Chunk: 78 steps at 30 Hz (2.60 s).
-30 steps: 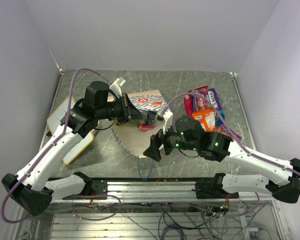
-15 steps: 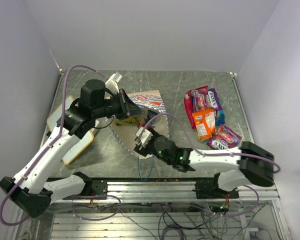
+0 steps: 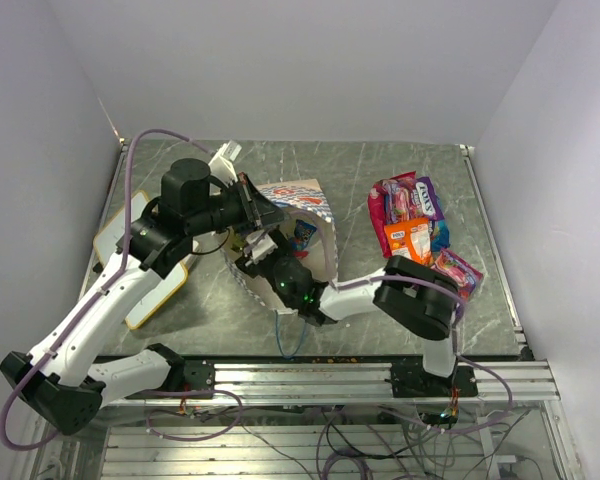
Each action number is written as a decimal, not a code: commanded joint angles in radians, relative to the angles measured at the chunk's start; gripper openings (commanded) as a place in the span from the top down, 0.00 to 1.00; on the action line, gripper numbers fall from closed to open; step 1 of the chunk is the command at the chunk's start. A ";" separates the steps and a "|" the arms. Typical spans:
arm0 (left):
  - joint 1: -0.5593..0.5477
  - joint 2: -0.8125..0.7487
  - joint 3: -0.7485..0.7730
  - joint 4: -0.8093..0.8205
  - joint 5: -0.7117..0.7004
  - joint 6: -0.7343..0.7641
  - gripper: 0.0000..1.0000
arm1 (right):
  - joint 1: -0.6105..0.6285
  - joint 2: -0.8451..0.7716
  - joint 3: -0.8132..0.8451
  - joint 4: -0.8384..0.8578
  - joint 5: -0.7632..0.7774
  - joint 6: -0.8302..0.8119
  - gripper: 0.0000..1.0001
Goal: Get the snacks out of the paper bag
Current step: Take out the snack from the paper bag.
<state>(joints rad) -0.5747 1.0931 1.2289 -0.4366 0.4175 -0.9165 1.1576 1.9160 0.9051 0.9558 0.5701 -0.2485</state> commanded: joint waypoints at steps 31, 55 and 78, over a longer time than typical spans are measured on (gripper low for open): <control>-0.004 0.044 0.184 -0.171 0.005 0.081 0.93 | -0.197 0.484 0.567 -0.350 -0.091 0.093 0.42; -0.001 0.038 0.222 -0.256 -0.191 0.091 0.93 | -0.168 0.116 0.213 -0.312 -0.226 -0.024 1.00; 0.006 0.043 0.073 -0.050 -0.133 -0.013 0.93 | -0.137 -0.298 -0.195 -0.095 -0.499 -0.030 1.00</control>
<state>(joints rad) -0.5732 1.1576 1.2980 -0.5480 0.2543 -0.9176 1.0183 1.6371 0.7170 0.7208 0.1276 -0.2348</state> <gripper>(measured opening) 0.074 0.211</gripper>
